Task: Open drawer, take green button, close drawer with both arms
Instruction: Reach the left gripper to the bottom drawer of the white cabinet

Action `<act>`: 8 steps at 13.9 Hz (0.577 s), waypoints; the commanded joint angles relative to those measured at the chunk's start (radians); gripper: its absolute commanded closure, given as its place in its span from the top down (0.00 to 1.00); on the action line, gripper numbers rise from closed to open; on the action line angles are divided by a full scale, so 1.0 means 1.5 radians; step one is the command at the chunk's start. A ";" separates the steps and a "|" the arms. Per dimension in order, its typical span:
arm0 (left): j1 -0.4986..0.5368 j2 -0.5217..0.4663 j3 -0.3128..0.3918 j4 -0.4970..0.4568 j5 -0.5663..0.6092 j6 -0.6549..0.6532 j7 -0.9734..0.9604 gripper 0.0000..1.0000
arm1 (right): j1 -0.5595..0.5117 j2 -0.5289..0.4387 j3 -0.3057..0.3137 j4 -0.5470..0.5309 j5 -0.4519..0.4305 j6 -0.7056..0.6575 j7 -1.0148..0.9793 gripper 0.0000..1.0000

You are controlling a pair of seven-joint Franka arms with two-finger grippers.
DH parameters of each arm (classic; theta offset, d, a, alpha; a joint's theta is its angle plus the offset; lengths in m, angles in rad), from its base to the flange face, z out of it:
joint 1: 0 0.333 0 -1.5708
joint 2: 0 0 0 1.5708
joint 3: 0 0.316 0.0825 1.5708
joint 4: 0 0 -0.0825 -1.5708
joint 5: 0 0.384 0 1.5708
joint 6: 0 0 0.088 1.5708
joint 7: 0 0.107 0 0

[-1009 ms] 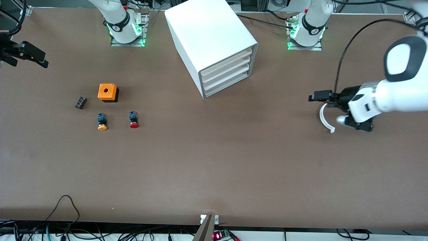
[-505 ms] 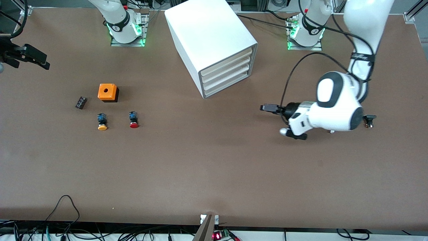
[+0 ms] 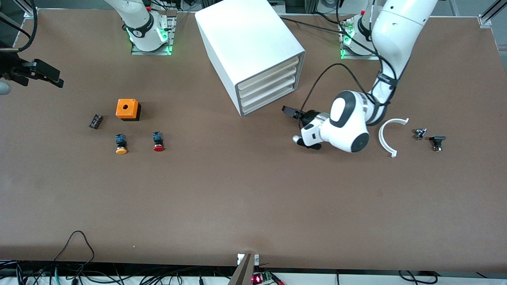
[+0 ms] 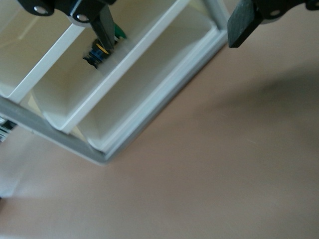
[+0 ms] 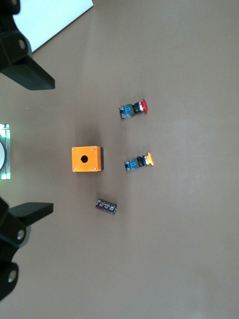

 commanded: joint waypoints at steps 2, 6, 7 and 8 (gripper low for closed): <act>0.006 -0.009 -0.013 -0.055 -0.069 -0.005 0.068 1.00 | -0.001 -0.028 0.000 -0.045 0.016 0.042 0.012 1.00; 0.006 0.000 -0.030 -0.102 -0.118 0.000 0.102 1.00 | -0.001 -0.127 -0.002 -0.193 0.016 0.145 0.012 1.00; 0.006 0.001 -0.031 -0.107 -0.118 0.001 0.105 1.00 | 0.000 -0.133 -0.002 -0.200 0.015 0.150 0.012 1.00; 0.006 0.003 -0.031 -0.108 -0.118 0.001 0.106 1.00 | 0.000 -0.126 -0.002 -0.190 0.015 0.145 0.011 1.00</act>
